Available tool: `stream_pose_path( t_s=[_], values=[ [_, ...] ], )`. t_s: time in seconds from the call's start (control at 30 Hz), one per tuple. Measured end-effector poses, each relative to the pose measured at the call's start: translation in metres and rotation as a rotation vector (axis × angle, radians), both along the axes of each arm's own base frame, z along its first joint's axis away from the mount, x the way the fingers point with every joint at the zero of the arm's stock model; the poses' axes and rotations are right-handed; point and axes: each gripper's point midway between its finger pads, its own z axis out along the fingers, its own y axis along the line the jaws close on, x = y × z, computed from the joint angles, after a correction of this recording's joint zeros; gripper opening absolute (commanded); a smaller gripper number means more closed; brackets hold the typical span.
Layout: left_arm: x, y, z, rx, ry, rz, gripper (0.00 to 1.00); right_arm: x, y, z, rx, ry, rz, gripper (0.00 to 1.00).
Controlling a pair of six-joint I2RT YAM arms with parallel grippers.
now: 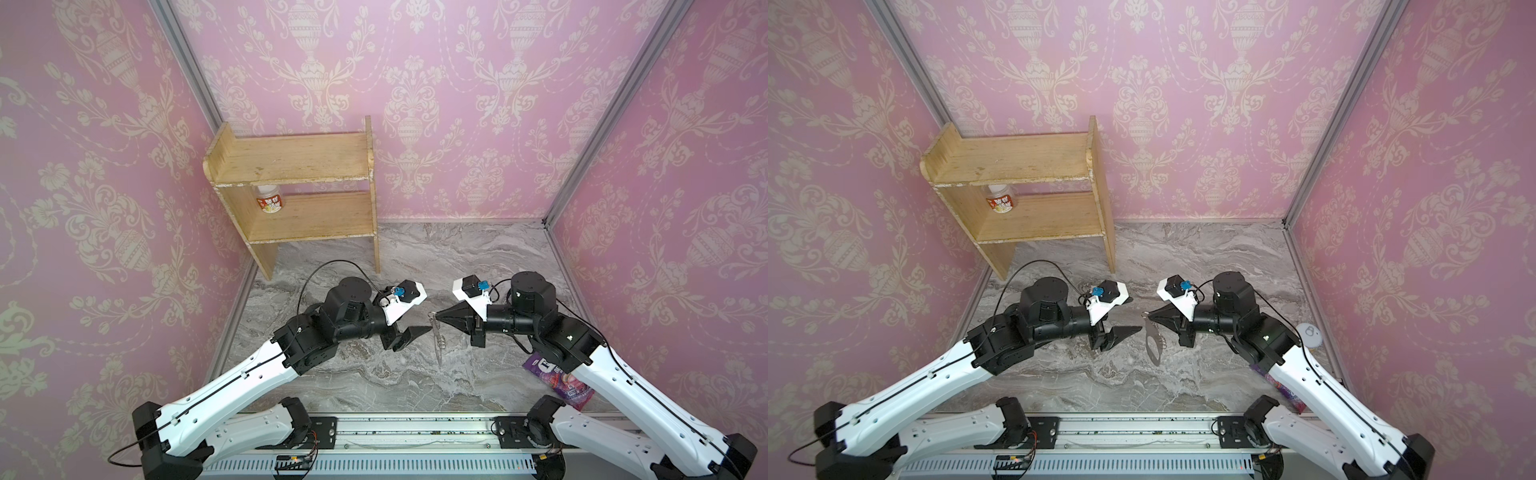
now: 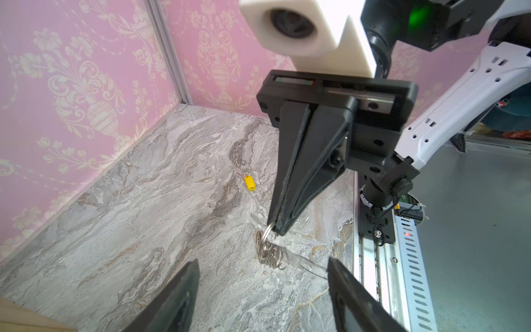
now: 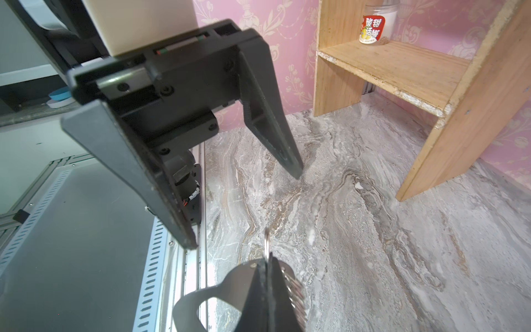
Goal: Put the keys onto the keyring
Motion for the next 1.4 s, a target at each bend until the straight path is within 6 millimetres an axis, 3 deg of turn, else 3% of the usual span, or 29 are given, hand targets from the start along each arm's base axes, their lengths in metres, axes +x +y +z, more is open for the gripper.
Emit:
stream_pose_path(
  t_s=[0.13,0.33,1.13,1.33,1.37,1.4],
  values=[
    [-0.011,-0.009,0.004,-0.018,0.031,-0.087,0.65,-0.008,0.0,0.007,0.011,0.002,0.043,0.0],
    [-0.021,-0.015,0.011,-0.054,0.053,-0.163,0.48,-0.005,-0.006,0.013,0.04,0.007,0.051,0.0],
    [-0.012,-0.026,0.025,-0.114,0.063,-0.189,0.01,-0.014,-0.011,0.029,0.089,-0.022,0.08,0.0],
    [-0.01,-0.026,0.025,-0.118,0.064,-0.178,0.0,-0.013,-0.011,0.029,0.093,-0.013,0.074,0.0],
    [-0.01,-0.026,0.025,-0.118,0.063,-0.176,0.0,-0.012,-0.011,0.029,0.092,-0.013,0.07,0.05],
    [-0.009,-0.026,0.025,-0.118,0.061,-0.174,0.0,-0.011,-0.012,0.029,0.091,-0.011,0.063,0.22]
  ],
)
